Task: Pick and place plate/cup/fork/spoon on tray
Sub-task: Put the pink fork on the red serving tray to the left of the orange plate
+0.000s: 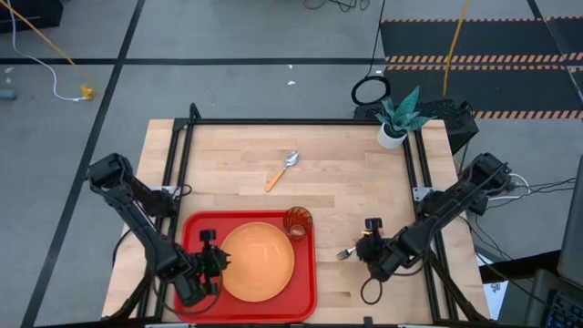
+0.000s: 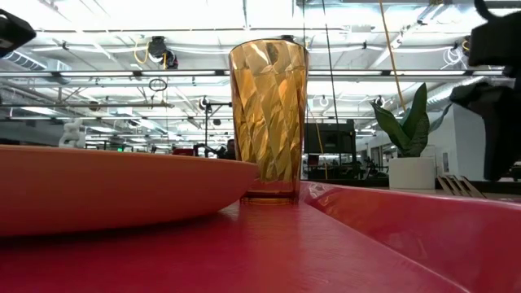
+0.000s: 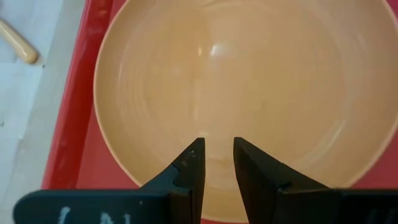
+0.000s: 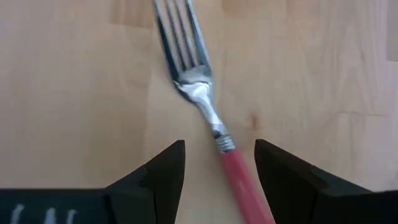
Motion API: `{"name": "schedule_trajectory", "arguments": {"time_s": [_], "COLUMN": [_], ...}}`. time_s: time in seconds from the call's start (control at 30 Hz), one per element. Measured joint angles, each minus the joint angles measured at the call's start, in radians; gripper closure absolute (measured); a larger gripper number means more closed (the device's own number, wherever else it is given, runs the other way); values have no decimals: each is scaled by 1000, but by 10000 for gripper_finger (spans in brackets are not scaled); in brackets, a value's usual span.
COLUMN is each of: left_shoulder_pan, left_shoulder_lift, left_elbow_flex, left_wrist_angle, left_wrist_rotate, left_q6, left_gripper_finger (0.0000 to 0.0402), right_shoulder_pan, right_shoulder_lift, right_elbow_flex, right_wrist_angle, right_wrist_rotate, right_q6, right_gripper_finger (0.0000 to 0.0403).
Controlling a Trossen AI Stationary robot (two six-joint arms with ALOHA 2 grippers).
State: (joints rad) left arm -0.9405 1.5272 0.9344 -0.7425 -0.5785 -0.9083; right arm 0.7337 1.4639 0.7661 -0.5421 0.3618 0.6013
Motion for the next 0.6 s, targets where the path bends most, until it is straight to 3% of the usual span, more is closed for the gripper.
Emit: {"name": "schedule_trajectory", "arguments": {"time_s": [0.27, 0.6], "left_shoulder_pan": [34, 58], "left_shoulder_lift": [0, 0], "left_elbow_flex": [0, 0], "left_wrist_angle": [22, 57], "left_wrist_rotate": [0, 0], "left_q6": [53, 103], "left_gripper_finger": [314, 314], "right_shoulder_pan": [-61, -102], "right_shoulder_lift": [-3, -4], "right_elbow_flex": [-92, -130], "right_wrist_angle": [129, 171], "right_wrist_rotate": [-74, -151], "right_q6": [-54, -114], "right_gripper_finger": [225, 335]}}
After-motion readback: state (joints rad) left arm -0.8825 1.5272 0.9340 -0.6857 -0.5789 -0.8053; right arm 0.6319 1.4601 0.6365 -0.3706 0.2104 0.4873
